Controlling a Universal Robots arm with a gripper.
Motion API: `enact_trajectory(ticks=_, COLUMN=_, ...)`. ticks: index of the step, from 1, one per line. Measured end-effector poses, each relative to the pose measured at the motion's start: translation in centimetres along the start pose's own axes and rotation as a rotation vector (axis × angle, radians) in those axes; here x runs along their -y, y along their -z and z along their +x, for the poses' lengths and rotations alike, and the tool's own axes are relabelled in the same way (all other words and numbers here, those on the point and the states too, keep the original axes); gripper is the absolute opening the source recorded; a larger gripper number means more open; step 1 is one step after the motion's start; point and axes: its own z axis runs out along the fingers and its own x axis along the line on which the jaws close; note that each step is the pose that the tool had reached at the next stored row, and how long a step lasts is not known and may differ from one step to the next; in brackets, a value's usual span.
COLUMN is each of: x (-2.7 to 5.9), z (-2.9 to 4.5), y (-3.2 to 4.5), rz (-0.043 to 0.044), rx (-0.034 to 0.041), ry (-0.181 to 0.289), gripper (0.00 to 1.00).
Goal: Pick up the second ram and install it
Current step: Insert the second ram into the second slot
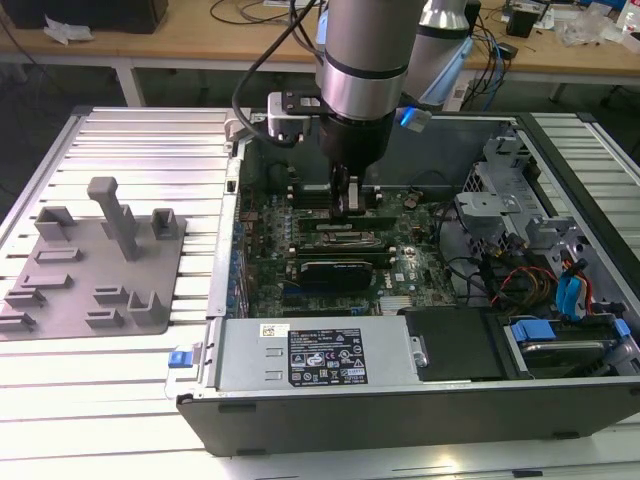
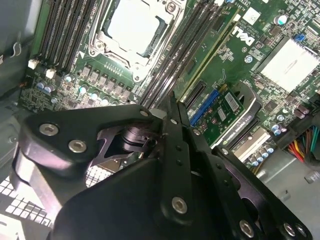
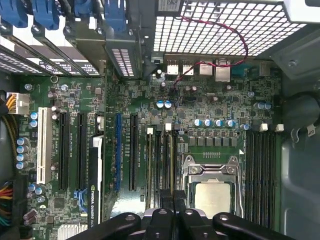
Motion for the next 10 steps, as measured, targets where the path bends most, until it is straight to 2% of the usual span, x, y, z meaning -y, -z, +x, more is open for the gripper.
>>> enact_trajectory(ticks=10, x=0.01, z=0.04, y=-0.61, rz=-0.0002, rx=-0.0004, ry=0.000, gripper=0.09)
